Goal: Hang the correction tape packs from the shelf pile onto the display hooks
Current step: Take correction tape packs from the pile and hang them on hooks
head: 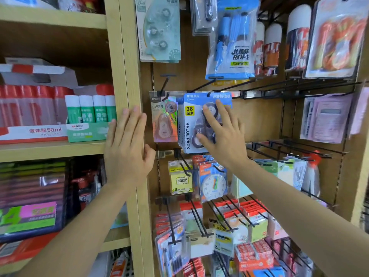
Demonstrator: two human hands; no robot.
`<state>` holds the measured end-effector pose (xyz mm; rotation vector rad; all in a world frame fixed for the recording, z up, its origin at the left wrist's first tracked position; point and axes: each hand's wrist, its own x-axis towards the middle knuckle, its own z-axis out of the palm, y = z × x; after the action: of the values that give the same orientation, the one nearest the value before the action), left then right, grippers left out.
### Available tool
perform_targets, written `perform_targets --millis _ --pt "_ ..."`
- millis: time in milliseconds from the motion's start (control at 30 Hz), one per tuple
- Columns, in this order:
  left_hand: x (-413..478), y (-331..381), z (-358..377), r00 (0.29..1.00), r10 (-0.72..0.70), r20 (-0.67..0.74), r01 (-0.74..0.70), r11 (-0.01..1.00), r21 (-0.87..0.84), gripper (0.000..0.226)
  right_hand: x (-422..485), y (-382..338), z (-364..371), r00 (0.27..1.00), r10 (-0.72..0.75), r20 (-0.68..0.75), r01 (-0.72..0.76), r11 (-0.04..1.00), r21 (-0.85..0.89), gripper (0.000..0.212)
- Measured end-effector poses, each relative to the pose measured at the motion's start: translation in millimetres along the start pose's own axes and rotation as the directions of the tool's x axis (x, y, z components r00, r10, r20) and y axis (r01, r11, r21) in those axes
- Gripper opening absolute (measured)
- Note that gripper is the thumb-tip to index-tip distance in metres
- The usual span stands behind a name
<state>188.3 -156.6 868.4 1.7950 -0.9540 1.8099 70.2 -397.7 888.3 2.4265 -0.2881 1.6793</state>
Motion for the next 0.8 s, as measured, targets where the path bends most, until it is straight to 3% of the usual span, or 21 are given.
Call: perform_targets --millis 233,433,567,667,800 --pt "-2.1 4.6 -5.4 0.997 -0.028 0.069 0.028 1.0 0.005 0.074 -4.6 2.8 -5.0 0.991 -0.002 0.134 0.007 0.999 -0.037 0.078" --pt "-32.4 23.4 -18.5 0.977 -0.065 0.205 0.076 0.996 -0.044 0.078 -23.7 -12.8 -24.3 0.977 0.009 0.211 -0.008 1.0 -0.002 0.069" --pt "-69.4 46.7 -36.5 0.963 -0.056 0.264 0.119 0.966 -0.228 0.063 -68.3 -25.0 -35.1 0.98 -0.029 0.198 0.001 0.99 0.139 0.051" --pt "-104.6 56.7 -48.1 0.951 0.036 0.306 0.069 0.943 -0.325 0.035 -107.2 -26.7 -41.7 0.987 -0.085 0.137 0.042 0.956 0.289 0.034" --pt "-169.3 68.9 -64.3 0.861 0.157 0.484 0.065 0.909 -0.411 0.017 -170.0 -21.8 -45.8 0.925 -0.19 0.329 0.023 0.893 0.45 0.032"
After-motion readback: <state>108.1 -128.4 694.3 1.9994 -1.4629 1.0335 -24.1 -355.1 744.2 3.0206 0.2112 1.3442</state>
